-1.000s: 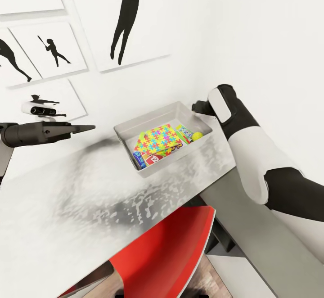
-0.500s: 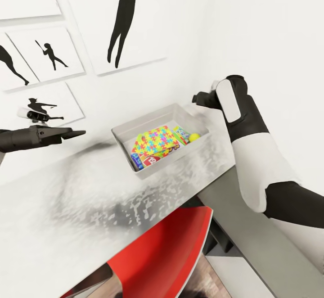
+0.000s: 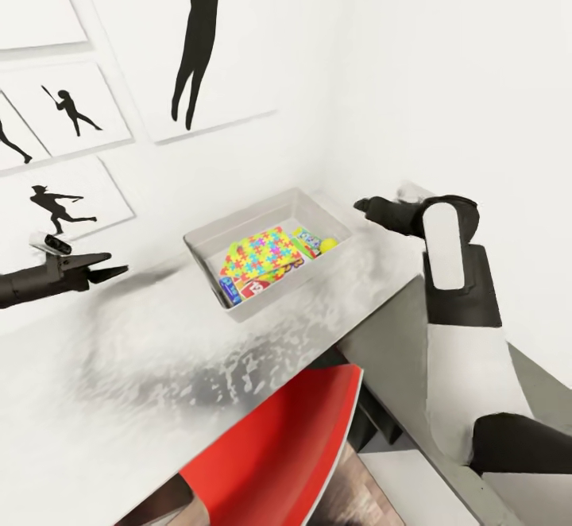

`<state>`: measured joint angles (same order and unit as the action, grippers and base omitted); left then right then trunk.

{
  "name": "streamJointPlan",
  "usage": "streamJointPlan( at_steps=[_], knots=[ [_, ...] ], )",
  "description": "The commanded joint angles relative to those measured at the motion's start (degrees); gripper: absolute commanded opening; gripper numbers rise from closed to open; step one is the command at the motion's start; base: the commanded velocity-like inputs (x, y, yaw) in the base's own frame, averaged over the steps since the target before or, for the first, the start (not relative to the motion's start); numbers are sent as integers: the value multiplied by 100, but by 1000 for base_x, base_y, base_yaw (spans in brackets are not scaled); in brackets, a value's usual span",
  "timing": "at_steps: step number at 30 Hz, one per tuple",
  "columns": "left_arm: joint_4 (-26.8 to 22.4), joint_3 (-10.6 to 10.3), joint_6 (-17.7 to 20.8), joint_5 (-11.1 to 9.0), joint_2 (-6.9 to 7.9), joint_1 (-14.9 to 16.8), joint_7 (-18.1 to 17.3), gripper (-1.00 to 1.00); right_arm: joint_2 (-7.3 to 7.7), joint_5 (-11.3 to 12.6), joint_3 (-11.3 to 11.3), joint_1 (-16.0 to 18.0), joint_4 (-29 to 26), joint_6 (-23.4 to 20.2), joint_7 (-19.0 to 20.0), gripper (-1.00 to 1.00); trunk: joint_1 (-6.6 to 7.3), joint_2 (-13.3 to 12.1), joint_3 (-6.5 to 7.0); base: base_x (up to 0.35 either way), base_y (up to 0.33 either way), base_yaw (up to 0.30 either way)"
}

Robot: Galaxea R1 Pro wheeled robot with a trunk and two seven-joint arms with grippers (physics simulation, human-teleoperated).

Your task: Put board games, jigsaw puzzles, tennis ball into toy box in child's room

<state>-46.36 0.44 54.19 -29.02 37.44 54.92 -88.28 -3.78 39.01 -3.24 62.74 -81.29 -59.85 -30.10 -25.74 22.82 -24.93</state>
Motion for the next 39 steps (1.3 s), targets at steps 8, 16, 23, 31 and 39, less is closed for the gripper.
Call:
streamJointPlan(
  at_steps=[8,16,23,31,39],
  knots=[
    [1377,-17,-951,-19,153,-381,-172,100,160,1502,-68,-1556,-880,-15,-33,100,-5,9,63,0,0,-128],
    [1623,-33,-1241,-43,149,-836,-172,100,178,1727,-85,-2551,-952,-15,917,100,-5,9,133,0,0,-125],
    [1610,-39,-1278,-42,138,-907,-172,100,183,1729,-504,-3421,-964,-7,2842,100,-5,9,195,0,0,-108],
    [1608,-36,-1295,-41,149,-921,-172,100,280,1702,-858,-4140,-960,-9,3809,100,-5,9,266,0,0,-100],
    [1606,-22,-1297,-34,153,-921,-172,100,323,1698,-865,-4252,-959,-15,4275,100,-5,9,336,0,0,-99]
  ],
)
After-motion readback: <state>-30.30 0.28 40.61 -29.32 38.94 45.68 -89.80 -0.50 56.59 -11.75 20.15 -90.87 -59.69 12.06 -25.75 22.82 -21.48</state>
